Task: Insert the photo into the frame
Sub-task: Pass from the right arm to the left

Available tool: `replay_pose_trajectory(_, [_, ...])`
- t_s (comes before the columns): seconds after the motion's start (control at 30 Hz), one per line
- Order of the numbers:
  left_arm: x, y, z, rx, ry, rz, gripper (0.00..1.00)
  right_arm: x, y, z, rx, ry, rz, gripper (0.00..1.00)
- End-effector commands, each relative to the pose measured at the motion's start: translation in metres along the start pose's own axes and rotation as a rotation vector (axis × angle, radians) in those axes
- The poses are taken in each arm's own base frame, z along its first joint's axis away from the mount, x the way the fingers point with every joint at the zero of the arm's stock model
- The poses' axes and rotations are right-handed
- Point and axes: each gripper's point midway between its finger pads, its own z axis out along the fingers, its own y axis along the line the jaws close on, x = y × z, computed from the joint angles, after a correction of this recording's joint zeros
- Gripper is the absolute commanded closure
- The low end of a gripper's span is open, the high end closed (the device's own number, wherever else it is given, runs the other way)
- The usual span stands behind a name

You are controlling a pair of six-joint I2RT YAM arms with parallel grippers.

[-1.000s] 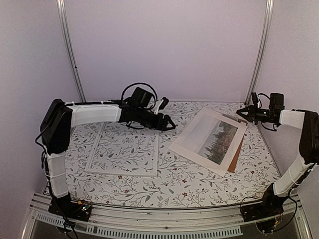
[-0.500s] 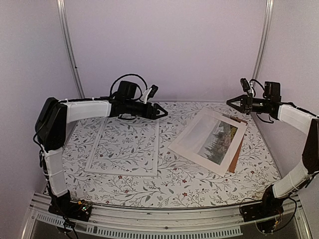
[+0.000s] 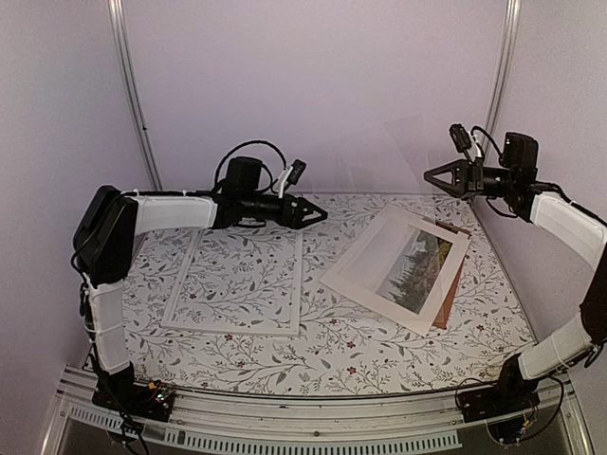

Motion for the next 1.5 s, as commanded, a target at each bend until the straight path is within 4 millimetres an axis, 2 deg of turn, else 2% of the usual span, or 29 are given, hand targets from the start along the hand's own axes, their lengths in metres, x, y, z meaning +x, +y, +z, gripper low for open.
replay_pose_trajectory(0.0, [-0.005, -0.001, 0.004, 0.038, -0.027, 0.026, 0.06, -0.016, 0.040, 0.000, -0.064, 0.005, -0.081, 1.00])
replay_pose_trajectory(0.3, [0.001, -0.005, -0.005, 0.089, -0.045, 0.021, 0.06, -0.024, 0.055, -0.001, -0.077, 0.001, -0.096, 1.00])
replay_pose_trajectory(0.53, [0.005, -0.002, 0.001, 0.113, -0.046, 0.014, 0.06, -0.029, 0.066, -0.002, -0.085, -0.004, -0.106, 1.00])
replay_pose_trajectory(0.7, [0.001, -0.007, 0.007, 0.170, -0.059, 0.010, 0.05, -0.031, 0.072, -0.003, -0.093, -0.006, -0.109, 1.00])
replay_pose_trajectory(0.93, [-0.003, -0.008, 0.021, 0.200, -0.069, 0.015, 0.05, -0.031, 0.073, -0.003, -0.094, -0.009, -0.097, 1.00])
replay_pose_trajectory(1.23, [-0.017, -0.024, 0.040, 0.291, -0.111, 0.042, 0.09, -0.030, 0.070, -0.003, -0.088, -0.016, -0.078, 1.00])
replay_pose_trajectory(1.47, [-0.025, -0.030, 0.044, 0.339, -0.131, 0.037, 0.14, -0.031, 0.067, -0.002, -0.083, -0.022, -0.071, 1.00])
